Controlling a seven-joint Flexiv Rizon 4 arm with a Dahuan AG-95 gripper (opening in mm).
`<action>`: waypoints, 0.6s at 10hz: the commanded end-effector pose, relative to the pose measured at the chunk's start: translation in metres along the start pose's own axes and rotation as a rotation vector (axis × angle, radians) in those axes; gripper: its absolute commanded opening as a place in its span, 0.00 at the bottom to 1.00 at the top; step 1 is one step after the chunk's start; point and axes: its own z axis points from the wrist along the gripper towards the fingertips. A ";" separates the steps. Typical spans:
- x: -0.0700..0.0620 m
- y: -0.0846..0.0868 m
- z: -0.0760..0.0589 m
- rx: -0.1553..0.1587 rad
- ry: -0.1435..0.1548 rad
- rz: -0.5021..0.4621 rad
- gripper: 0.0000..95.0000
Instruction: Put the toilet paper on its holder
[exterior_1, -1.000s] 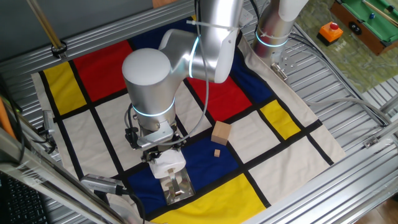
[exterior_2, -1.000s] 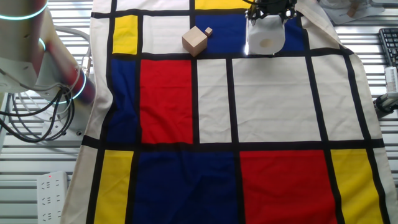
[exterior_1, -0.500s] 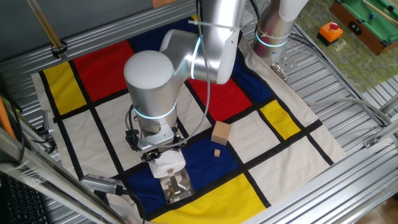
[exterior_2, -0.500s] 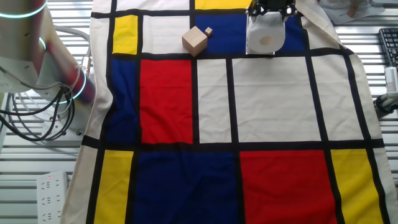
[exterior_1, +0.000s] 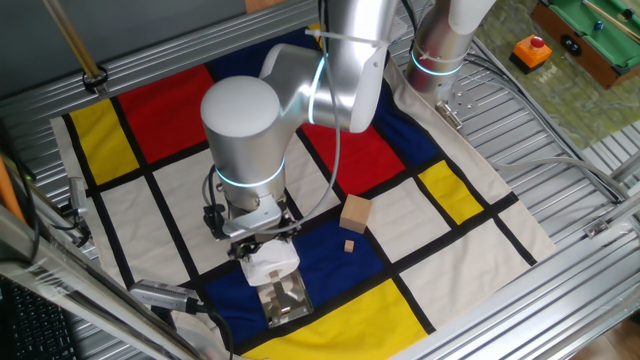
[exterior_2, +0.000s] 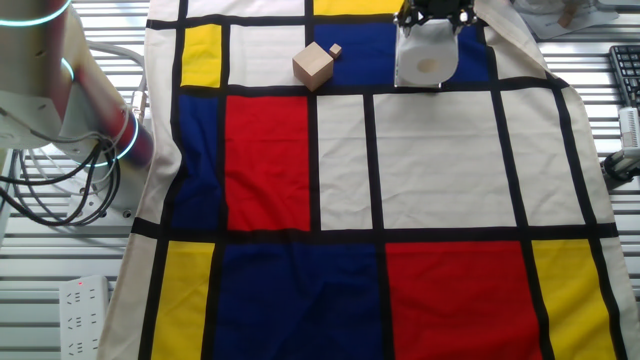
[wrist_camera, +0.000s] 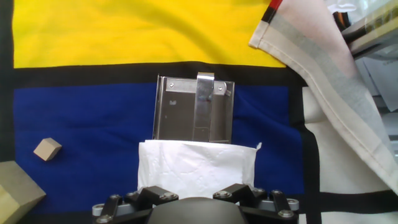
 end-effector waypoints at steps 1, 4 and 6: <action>0.001 0.001 -0.001 -0.001 -0.011 -0.016 0.00; 0.001 0.001 -0.001 -0.001 -0.031 -0.047 0.00; 0.001 0.001 -0.001 -0.014 -0.035 -0.092 0.00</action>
